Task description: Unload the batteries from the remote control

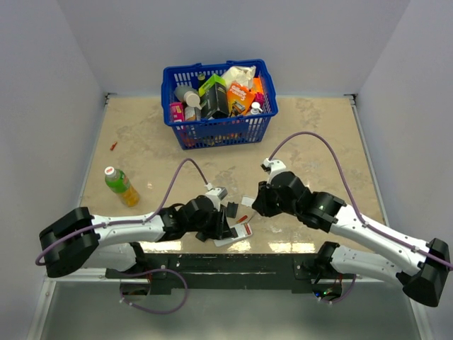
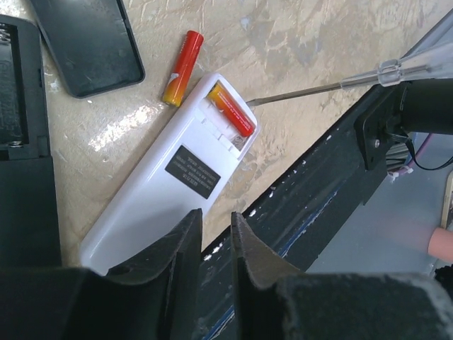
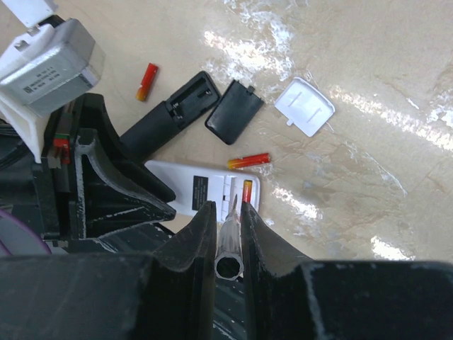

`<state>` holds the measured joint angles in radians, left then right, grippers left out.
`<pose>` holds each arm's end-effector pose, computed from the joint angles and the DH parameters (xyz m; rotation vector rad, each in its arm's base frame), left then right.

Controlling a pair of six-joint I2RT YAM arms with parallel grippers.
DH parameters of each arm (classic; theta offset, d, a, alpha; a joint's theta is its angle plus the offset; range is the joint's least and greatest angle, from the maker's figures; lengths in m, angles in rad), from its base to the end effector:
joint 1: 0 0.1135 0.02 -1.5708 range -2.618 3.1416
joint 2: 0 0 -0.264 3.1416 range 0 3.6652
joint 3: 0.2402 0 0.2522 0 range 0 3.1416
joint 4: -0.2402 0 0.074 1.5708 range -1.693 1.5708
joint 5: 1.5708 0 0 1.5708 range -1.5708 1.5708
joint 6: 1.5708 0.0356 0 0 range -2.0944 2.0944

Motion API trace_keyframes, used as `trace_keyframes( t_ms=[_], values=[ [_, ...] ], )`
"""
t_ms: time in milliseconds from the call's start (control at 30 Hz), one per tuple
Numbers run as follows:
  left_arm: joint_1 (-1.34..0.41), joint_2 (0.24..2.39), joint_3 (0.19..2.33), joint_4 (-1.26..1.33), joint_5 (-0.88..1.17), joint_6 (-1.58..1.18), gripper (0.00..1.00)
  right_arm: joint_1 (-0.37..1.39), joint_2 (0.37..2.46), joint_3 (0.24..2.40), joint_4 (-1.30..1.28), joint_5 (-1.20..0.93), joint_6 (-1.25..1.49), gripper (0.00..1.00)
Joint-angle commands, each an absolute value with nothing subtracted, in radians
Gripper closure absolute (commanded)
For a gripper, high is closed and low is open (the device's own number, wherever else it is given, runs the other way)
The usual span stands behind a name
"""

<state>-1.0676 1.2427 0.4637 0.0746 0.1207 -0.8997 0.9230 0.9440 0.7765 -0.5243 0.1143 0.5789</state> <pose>0.1094 -0.2077 0.1632 0.2850 2.5360 -1.0676 0.1245 0.1578 0.2759 -0.3393 2.3212 0.6542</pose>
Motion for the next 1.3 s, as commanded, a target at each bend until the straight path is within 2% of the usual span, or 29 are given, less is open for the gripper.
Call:
trace_keyframes(
  t_ms=[0,433,767,1000,1267],
  values=[
    [-1.074,1.239,0.436,0.146,0.112,-0.92,0.73,0.922,0.933,0.742,-0.515,0.136,0.578,1.0],
    [-1.074,1.269,0.41,0.112,0.06,-0.922,0.72,0.923,0.973,0.701,-0.469,0.14,0.569,1.0],
    [-1.074,1.269,0.394,0.106,0.049,-0.922,0.72,0.923,0.911,0.764,-0.512,0.123,0.569,1.0],
    [-1.074,1.269,0.391,0.101,0.044,-0.925,0.72,0.923,0.908,0.723,-0.482,0.094,0.557,1.0],
    [-1.074,1.267,0.4,0.081,0.032,-0.922,0.72,0.925,0.916,0.68,-0.448,0.166,0.551,1.0]
  ],
)
